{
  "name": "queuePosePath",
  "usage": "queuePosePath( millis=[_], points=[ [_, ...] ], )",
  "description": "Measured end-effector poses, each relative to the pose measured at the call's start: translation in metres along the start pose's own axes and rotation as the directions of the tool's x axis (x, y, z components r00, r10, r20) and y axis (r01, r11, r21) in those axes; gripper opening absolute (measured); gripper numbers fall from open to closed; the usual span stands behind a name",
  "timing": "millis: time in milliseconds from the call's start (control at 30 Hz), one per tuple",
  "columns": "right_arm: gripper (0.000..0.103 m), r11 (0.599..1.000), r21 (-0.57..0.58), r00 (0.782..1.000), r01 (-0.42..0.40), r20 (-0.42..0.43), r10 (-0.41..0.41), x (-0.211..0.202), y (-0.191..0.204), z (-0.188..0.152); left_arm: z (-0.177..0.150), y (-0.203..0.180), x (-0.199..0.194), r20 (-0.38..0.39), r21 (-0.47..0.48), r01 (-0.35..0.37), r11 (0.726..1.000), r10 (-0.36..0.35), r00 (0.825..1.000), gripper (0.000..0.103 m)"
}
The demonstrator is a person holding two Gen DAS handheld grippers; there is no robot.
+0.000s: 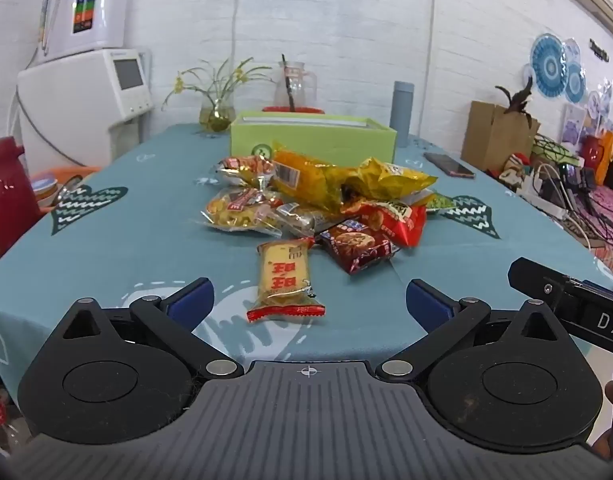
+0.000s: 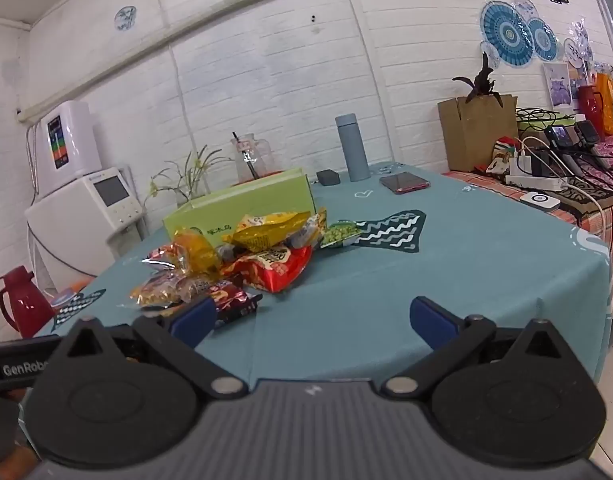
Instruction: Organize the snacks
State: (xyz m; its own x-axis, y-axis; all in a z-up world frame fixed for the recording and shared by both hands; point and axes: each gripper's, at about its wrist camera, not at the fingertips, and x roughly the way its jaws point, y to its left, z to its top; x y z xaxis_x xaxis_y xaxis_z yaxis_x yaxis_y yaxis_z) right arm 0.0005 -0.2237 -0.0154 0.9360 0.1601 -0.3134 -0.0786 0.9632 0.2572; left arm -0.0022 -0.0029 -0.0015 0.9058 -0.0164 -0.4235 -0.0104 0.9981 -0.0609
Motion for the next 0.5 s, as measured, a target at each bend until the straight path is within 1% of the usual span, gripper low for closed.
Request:
queuePosePath(
  millis=[33,67,100,133,167,200,267,300,500],
  points=[
    [0.102,1.000,0.000,1.000,0.002,0.003,-0.002,0.0004,-0.0007,0.0002,0.0008,0.0006,0.0026,-0.019,0.003,-0.011,1.000,0.011,1.000,0.092],
    [0.102,1.000,0.000,1.000,0.005,0.003,-0.005,0.0010,-0.0016,0.0003,-0.0002,0.0049,0.0051,-0.029,-0.023,-0.010,1.000,0.009,1.000,0.092],
    [0.102,1.000,-0.003,1.000,0.007,0.005,-0.007,0.0016,-0.0028,0.0005,-0.0004,0.0048,0.0063,-0.037,-0.021,-0.013,1.000,0.012,0.999,0.092],
    [0.102,0.999,-0.039,1.000,0.008,-0.007,-0.008,0.0049,0.0033,-0.0019,-0.0002,0.0021,0.0079,-0.045,-0.011,-0.022,1.000,0.021,0.999,0.092],
    [0.102,0.999,-0.041,1.000,0.009,-0.018,-0.010,0.0100,0.0059,-0.0021,-0.0012,0.0012,0.0076,-0.044,-0.007,-0.021,1.000,0.021,0.999,0.092],
    [0.102,1.000,-0.016,1.000,-0.006,-0.004,0.006,0.0067,-0.0001,-0.0013,-0.0013,0.0012,0.0087,-0.046,-0.008,-0.020,1.000,0.020,0.999,0.092],
    [0.102,1.000,-0.023,1.000,-0.001,-0.004,0.000,0.0101,0.0041,-0.0029,-0.0037,-0.0011,0.0062,-0.038,0.003,-0.022,1.000,0.022,0.999,0.092],
    [0.102,1.000,-0.008,1.000,-0.005,0.009,0.005,0.0023,-0.0016,-0.0025,-0.0033,-0.0014,0.0062,-0.040,0.006,-0.020,1.000,0.020,0.999,0.092],
    [0.102,1.000,0.001,1.000,-0.010,-0.006,0.010,0.0043,-0.0025,-0.0029,-0.0042,0.0003,0.0090,-0.053,0.003,-0.021,1.000,0.021,0.998,0.092]
  ],
)
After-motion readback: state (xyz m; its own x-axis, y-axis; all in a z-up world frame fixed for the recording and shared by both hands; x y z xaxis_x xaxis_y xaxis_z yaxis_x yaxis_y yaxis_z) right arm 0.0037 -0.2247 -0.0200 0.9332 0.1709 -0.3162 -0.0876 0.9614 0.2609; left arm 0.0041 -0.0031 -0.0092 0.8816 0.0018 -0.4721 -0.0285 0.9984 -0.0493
